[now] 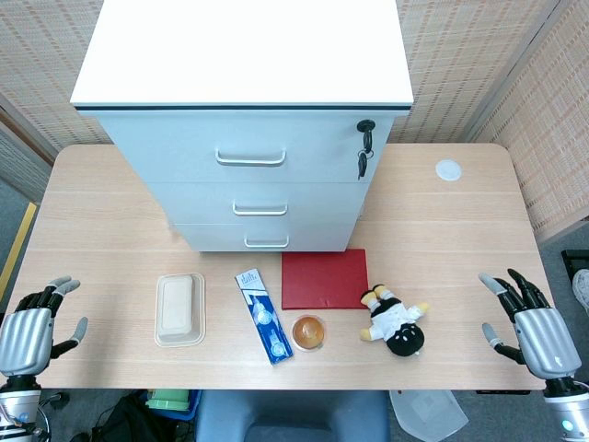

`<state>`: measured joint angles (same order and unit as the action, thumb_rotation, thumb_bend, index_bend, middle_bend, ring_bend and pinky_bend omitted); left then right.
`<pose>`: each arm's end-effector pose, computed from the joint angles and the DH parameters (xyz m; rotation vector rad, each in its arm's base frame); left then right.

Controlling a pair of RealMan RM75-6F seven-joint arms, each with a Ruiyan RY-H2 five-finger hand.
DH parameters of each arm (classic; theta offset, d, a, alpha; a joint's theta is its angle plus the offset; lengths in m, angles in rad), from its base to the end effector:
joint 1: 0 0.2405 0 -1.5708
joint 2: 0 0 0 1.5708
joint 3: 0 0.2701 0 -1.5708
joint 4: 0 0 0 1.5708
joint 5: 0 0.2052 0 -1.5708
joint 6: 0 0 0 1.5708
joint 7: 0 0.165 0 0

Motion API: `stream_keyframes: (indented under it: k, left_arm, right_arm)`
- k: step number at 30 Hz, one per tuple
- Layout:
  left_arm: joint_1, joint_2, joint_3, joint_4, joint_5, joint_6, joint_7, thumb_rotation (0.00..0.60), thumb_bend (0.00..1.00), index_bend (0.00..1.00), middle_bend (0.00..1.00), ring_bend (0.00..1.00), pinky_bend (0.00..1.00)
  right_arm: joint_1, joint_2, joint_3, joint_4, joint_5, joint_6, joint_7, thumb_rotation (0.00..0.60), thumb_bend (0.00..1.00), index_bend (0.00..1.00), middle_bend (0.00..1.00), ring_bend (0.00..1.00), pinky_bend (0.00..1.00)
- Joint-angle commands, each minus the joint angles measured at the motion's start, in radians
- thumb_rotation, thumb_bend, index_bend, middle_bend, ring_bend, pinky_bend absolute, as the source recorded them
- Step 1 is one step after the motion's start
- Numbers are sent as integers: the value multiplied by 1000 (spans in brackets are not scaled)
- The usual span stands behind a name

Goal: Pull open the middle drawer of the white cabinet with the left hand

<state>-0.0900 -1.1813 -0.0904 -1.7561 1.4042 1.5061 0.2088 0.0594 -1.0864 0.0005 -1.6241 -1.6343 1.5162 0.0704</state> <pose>-0.2969 0.2088 0.1516 -1.2974 -0.9124 -0.8895 -0.3087 -0.1832 0.1674 1.4790 -0.9223 0.9806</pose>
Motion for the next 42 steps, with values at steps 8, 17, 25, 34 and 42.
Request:
stream_keyframes:
  k: [8,17,25,34,42]
  left_arm:
    - [1,3,-1,-4,-4,2,1,600,330,236,214,303,258]
    - [-36,43,-10,-45,45,-34,-61,600,330,233,225,407,366]
    - [-135,68,-28,-120,149,-118,-107,600,330,227,602,683,788]
    - [-292,62,-99,-218,156,-262,-61,600,496,216,914,985,1000]
    - [-404,-24,-179,-255,62,-322,5,600,497,207,960,1000,1000]
  right_arm:
    - [10,-6,3,11,-2,-9,10,600,329,138,194,103,138]
    - [12,-9,1,16,0,-11,12,600,329,138,194,102,138]
    - [19,-11,2,21,1,-21,15,600,329,138,194,102,138]
    - [20,-16,0,25,9,-29,12,600,329,138,194,102,138]
    - [18,-19,-2,28,10,-25,14,600,329,138,194,102,138]
